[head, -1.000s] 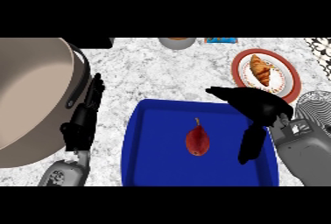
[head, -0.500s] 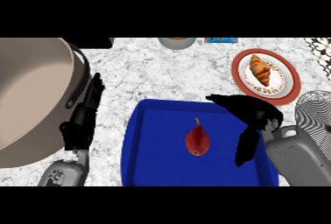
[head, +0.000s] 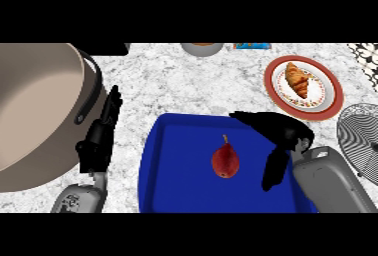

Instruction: Pick the pear from the tray and place it in the tiered basket

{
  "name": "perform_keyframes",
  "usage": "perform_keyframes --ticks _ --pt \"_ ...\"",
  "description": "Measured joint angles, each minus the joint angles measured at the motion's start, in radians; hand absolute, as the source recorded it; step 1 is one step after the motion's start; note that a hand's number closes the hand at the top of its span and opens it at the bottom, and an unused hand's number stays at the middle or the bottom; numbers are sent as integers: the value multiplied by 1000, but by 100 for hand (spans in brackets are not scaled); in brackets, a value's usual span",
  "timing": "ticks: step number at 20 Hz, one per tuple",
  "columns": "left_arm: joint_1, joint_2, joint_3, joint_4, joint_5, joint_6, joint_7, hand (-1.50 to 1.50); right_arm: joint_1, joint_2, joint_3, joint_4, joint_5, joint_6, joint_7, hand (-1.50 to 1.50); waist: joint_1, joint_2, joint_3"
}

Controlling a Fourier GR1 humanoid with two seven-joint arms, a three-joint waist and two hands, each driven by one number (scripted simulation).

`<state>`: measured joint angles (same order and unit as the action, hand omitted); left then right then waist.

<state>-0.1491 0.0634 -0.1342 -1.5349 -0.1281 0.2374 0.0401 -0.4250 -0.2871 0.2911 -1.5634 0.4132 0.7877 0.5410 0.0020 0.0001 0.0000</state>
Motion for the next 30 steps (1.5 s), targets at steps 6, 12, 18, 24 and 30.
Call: perform_keyframes --ticks 6,12,18,24,30 --pt "-11 -8 13 -17 -11 -13 23 0 -11 63 -13 52 50 4 -19 -150 1 0 0" --pt "15 2 30 -43 -11 -45 18 0 -19 100 -25 106 107 14 -48 -150 1 0 0" --pt "16 -16 33 -41 -26 -46 14 0 -29 130 -27 180 174 -9 -98 -150 1 0 0" --pt "21 -16 52 -33 -25 -63 0 0 -7 175 -30 182 218 -21 -100 -150 0 -1 0" --pt "29 -35 38 -35 -42 -51 6 0 10 197 -34 212 258 -43 -140 -150 0 0 0"
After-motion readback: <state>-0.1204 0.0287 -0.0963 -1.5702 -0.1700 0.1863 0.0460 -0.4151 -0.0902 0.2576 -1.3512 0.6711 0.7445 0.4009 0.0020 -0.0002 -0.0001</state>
